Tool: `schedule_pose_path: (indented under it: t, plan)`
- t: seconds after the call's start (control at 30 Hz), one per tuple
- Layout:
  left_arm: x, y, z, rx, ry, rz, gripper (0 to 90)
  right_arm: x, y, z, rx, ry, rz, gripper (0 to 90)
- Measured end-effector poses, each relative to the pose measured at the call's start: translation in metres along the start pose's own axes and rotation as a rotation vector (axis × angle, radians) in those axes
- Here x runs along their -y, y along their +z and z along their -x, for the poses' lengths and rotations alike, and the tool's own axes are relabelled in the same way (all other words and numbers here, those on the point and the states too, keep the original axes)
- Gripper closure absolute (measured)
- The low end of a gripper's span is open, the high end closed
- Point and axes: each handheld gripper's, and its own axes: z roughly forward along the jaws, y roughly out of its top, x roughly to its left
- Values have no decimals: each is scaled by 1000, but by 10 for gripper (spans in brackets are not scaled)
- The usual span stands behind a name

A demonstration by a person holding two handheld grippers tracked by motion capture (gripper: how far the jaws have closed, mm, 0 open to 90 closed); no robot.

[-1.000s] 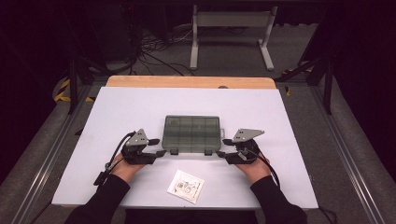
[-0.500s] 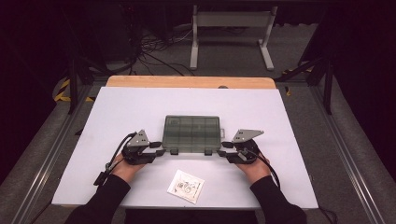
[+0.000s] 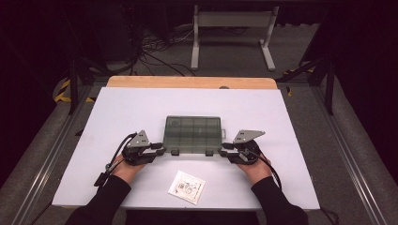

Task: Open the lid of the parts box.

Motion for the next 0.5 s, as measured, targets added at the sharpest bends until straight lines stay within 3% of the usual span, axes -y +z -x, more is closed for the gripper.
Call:
schedule_pose_path:
  t: [0.5]
  plan:
    - [-1,-4,0,1,5,25,747,-1,-4,-2,12,-7,23,722]
